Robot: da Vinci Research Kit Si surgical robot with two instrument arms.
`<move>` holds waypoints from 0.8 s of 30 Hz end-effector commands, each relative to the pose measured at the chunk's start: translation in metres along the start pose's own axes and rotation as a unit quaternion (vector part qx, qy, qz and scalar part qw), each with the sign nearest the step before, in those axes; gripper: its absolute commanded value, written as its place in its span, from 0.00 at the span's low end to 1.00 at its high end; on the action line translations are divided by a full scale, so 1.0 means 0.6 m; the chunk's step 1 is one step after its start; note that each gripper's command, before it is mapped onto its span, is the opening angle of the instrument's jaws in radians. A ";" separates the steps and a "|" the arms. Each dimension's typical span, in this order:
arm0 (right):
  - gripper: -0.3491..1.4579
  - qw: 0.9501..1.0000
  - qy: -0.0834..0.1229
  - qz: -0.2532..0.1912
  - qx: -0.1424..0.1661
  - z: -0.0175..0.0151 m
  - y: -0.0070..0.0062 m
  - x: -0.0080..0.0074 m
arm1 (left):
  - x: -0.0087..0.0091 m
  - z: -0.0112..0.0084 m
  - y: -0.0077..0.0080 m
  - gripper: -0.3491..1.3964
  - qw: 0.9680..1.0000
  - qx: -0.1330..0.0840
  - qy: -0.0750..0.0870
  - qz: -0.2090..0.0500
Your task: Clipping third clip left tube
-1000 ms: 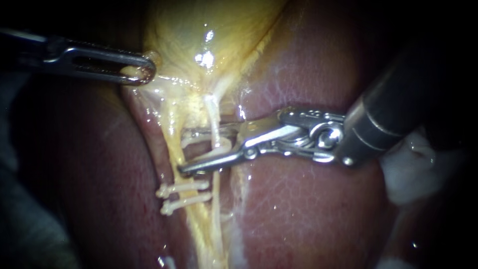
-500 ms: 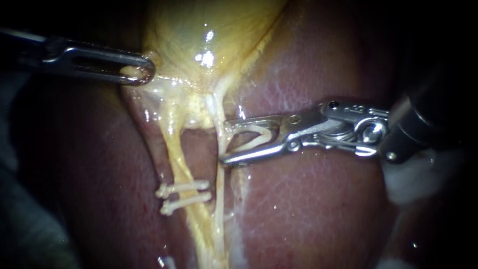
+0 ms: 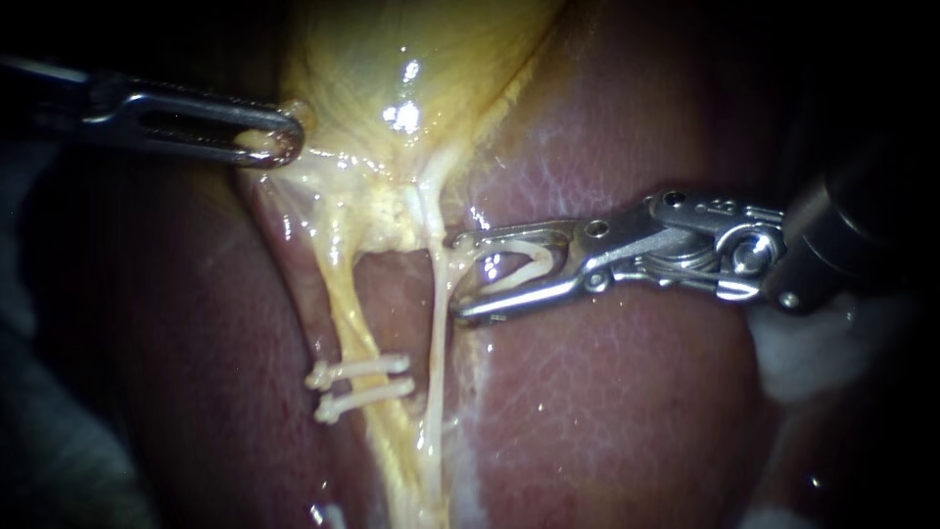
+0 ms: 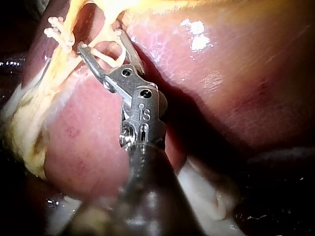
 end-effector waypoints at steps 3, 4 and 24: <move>0.47 1.000 0.002 0.000 -0.002 0.0016 0.0006 -0.0002 | 0.0000 0.0001 0.0000 0.00 1.000 0.000 0.000 0.000; 0.47 1.000 0.001 0.000 -0.004 0.0021 0.0008 -0.0002 | 0.0000 0.0001 0.0000 0.00 1.000 0.000 0.000 0.000; 0.47 1.000 -0.018 -0.008 -0.023 0.0043 0.0048 -0.0037 | 0.0001 0.0001 0.0000 0.00 1.000 0.000 0.000 0.000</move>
